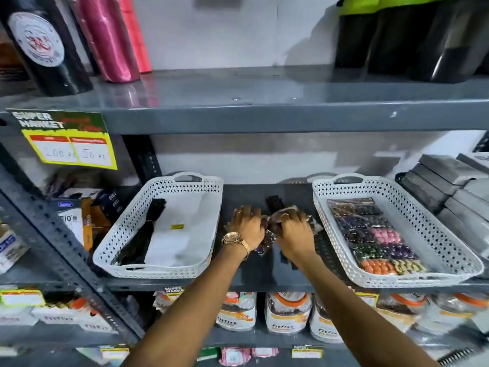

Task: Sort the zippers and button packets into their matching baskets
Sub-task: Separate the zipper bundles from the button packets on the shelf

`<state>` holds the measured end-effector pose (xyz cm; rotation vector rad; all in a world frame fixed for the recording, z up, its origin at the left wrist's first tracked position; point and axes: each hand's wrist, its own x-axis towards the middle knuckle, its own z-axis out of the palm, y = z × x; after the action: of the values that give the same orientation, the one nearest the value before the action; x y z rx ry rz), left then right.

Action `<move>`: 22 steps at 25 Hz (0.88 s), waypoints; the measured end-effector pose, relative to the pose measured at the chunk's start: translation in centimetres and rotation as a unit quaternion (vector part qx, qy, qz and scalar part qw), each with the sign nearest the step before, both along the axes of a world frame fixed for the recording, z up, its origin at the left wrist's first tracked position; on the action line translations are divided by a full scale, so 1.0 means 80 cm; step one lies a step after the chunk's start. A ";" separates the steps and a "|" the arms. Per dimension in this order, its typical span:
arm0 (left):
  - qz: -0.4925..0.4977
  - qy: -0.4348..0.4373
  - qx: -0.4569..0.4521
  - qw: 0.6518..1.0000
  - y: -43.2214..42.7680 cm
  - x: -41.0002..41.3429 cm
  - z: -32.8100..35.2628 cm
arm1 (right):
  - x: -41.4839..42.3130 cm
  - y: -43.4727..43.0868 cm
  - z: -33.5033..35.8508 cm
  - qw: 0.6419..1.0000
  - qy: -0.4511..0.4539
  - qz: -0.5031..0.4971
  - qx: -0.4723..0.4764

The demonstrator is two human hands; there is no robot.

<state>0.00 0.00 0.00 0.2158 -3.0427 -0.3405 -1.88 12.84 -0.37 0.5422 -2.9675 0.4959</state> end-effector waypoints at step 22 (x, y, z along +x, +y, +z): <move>0.000 0.193 0.067 0.979 0.002 -0.016 -0.035 | -0.015 0.044 -0.036 0.973 -0.109 -0.186 -0.080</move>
<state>-1.25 0.13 -2.84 0.1378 -2.6393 -0.5208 -3.10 16.35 -3.23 -0.0935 -3.0822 0.7871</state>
